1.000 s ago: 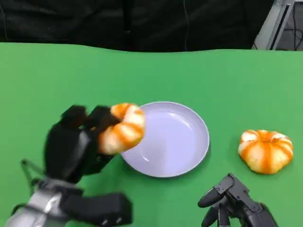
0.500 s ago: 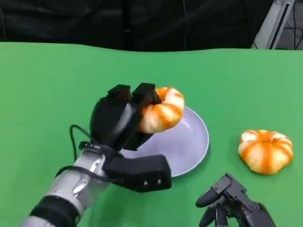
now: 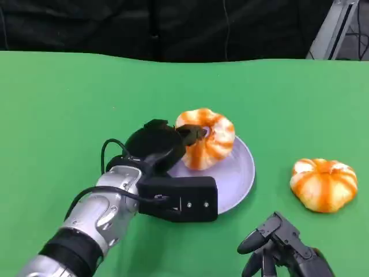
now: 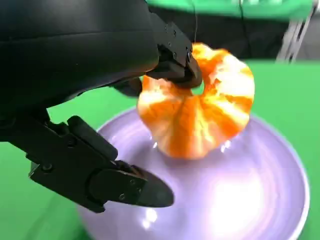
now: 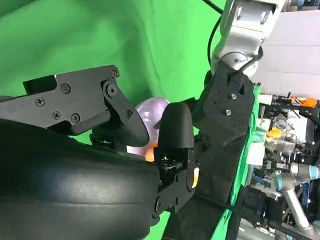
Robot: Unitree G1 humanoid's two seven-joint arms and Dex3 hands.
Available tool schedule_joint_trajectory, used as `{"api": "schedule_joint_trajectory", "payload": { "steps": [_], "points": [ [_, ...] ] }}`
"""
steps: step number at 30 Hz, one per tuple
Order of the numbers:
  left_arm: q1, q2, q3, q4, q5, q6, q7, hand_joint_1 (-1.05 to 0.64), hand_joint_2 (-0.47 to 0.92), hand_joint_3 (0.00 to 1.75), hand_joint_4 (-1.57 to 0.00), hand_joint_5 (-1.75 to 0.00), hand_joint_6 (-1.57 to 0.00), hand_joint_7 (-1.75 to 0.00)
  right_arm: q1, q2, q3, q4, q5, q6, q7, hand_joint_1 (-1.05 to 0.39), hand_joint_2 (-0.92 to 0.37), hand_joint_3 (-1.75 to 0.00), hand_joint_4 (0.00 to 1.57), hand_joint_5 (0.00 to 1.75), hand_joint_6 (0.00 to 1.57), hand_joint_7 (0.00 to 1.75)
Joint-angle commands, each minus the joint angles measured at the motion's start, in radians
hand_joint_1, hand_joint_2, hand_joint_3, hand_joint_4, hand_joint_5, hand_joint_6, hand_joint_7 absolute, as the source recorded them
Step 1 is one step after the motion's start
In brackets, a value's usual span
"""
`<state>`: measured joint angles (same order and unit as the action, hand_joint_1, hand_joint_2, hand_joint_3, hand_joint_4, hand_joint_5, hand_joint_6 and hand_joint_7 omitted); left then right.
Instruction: Grasp the bread from the table and place it into the plate.
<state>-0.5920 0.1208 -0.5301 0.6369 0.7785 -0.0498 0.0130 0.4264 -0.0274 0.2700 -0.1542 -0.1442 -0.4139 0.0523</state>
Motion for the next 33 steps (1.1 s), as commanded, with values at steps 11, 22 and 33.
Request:
{"api": "schedule_joint_trajectory", "payload": {
  "steps": [11,22,33],
  "points": [
    [0.042,0.08,-0.003,-0.129,-0.039,0.037,-0.171,-0.83,0.92,0.53,-0.06,-0.23,-0.34,-0.19,0.005,-0.008,-0.007,-0.003,0.003,-0.006,-0.004,-0.04,-0.92,-1.2,0.41,1.75,0.19,1.75],
    [0.138,0.126,0.058,-0.251,-0.069,-0.052,-0.046,-0.79,0.92,0.55,-0.19,-0.47,-0.73,-0.84,0.005,-0.008,-0.006,-0.006,0.006,-0.002,0.0,-0.04,-0.92,-1.21,0.41,1.75,0.19,1.75],
    [0.198,0.167,0.124,-0.315,-0.098,-0.18,0.057,-0.75,0.92,0.52,0.0,-0.39,-0.34,-0.52,0.006,-0.007,-0.005,-0.011,0.006,0.007,0.0,-0.05,-0.92,-1.21,0.4,1.75,0.19,1.75]
  ]
}}
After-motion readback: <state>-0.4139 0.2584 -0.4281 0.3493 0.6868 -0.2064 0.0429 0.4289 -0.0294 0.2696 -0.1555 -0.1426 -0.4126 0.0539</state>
